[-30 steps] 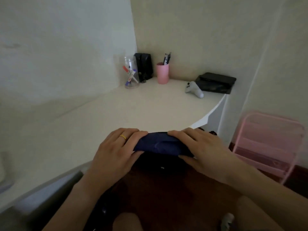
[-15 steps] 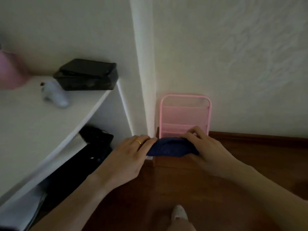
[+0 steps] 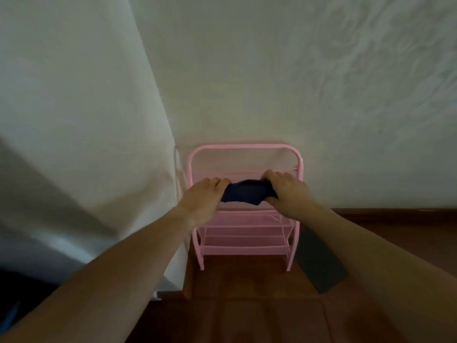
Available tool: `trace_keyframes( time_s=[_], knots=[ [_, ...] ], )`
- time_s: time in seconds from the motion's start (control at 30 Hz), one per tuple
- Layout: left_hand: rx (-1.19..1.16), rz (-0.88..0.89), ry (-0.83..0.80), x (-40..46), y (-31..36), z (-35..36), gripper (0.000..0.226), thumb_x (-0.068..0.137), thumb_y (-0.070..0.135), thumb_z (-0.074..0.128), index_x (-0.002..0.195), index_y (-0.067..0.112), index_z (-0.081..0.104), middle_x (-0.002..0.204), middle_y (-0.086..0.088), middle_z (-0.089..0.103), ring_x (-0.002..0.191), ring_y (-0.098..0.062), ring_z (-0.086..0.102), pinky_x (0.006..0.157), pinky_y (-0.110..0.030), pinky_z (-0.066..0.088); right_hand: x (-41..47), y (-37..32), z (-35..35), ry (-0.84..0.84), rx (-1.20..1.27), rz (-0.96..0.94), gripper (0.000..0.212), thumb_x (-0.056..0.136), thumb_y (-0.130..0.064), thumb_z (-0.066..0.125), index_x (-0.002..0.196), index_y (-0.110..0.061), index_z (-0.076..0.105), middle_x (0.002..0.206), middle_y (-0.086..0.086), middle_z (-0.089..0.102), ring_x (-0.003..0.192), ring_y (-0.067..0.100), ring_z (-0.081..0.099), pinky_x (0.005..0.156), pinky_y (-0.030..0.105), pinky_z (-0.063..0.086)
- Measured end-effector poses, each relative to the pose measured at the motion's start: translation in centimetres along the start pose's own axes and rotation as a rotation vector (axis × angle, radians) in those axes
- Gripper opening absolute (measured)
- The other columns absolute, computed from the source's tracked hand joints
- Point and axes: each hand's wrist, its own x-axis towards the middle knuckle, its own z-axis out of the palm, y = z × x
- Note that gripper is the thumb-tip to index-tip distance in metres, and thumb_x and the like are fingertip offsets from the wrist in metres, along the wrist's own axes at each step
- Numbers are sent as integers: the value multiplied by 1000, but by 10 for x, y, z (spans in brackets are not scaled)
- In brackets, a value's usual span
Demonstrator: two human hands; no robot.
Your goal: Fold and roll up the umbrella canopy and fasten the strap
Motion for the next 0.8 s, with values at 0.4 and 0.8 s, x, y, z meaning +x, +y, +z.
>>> trace_keyframes(
  time_s=[0.4,0.8],
  knots=[
    [-296,-80,-144,49,-52,138,40,103,7,42,139,15,58,136,-6,63,120,-25,59,103,-30,44,58,66,144,-228,244,57,29,97,-26,51,120,-23,69,104,1,73,89,19,65,77,31,52],
    [10,0,103,14,-27,163,52,67,-6,81,114,11,70,100,-11,75,87,-35,72,77,-46,59,6,44,162,0,-181,-5,26,92,-24,66,117,-24,57,110,-2,66,97,18,61,94,36,48]
  ],
)
